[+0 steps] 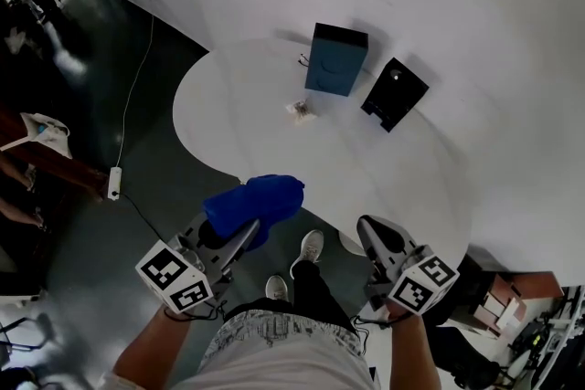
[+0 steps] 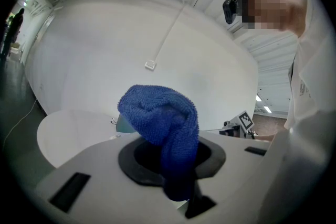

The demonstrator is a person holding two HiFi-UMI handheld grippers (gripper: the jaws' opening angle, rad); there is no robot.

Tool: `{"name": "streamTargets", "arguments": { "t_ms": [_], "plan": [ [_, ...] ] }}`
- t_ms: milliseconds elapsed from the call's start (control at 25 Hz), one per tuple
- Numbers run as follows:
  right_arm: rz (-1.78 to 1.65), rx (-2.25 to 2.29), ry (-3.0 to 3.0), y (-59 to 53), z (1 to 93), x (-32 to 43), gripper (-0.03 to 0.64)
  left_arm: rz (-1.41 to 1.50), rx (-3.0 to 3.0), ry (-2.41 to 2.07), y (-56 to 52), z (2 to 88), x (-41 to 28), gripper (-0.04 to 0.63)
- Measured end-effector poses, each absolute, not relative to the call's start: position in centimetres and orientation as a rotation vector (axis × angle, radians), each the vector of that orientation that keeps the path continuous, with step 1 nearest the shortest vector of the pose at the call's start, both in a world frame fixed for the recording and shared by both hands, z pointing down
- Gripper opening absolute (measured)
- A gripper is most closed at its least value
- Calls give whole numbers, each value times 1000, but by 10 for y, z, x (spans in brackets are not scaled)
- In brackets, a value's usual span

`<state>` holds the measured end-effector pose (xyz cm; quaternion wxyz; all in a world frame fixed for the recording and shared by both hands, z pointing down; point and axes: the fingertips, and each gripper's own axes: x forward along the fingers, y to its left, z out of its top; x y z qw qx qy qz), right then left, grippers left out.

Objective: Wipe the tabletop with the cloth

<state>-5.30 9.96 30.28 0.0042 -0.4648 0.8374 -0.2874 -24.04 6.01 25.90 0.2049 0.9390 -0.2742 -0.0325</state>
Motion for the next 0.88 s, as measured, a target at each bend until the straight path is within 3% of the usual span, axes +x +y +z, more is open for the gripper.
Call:
{"name": "streamTargets", "arguments": {
  "t_ms": [880],
  "plan": [
    [-1046, -1383, 2610, -43, 339, 46, 8, 54, 2534, -830, -83, 297, -141, 97]
  ]
}}
